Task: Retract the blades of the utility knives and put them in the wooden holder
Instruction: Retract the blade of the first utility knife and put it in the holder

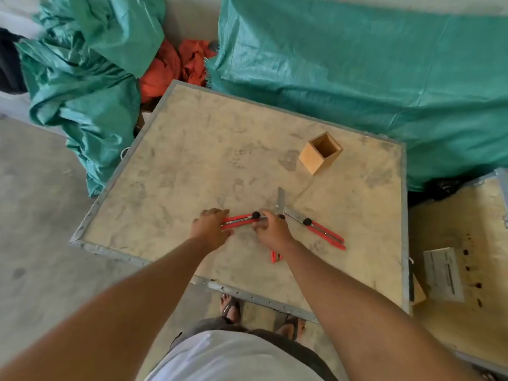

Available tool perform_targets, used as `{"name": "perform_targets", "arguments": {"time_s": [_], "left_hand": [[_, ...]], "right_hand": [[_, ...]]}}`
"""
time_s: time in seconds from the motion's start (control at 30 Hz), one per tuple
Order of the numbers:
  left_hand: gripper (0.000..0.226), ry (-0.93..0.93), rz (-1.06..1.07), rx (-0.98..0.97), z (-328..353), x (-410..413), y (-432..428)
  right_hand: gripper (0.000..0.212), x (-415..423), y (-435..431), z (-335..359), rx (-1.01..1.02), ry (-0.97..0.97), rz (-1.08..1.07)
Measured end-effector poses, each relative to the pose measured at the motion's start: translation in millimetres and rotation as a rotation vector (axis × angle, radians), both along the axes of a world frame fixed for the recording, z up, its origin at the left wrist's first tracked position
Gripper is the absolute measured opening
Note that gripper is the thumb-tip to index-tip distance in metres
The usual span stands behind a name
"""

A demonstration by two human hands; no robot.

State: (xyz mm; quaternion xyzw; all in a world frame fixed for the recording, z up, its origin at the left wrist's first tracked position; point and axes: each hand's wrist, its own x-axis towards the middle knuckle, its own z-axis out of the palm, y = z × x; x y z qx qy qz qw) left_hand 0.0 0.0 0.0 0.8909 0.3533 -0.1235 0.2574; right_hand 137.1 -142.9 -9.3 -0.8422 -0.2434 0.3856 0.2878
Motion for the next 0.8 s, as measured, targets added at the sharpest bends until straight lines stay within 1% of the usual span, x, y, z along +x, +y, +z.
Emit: {"name": "perform_targets", "arguments": {"time_s": [0.1, 0.23, 0.4, 0.53, 0.6, 0.67, 0.7, 0.8], "left_hand": [[0.063, -0.002, -0.009, 0.022, -8, -7, 4], [0.049, -0.010, -0.035, 0.032, -15, -10, 6], [0.040, -0.091, 0.019, -0.042, -17, -17, -1], [0.039, -0.209, 0.101, -0.148, -17, -28, -14], [0.040, -0.249, 0.123, -0.176, -10, -27, -19], [0.039, -0.275, 0.135, -0.206, 2, -24, -24], [0.039, -0.290, 0.140, -0.218, 9, -22, -25], [0.039, -0.348, 0.125, -0.237, 30, -17, -26]], "right_hand": [[0.057, -8, 8, -2, -0.008, 0.022, -0.082], [0.045, -14, 15, -6, 0.017, 0.065, -0.212], [0.036, -18, 22, -6, 0.032, 0.102, -0.329], [0.027, -21, 19, -4, 0.061, 0.069, -0.380], [0.020, -21, 18, 2, 0.107, 0.103, -0.466], [0.015, -18, 16, 13, 0.189, 0.181, -0.562], [0.015, -15, 15, 21, 0.223, 0.201, -0.581], [0.013, 0, 10, 47, 0.281, 0.202, -0.543]]}}
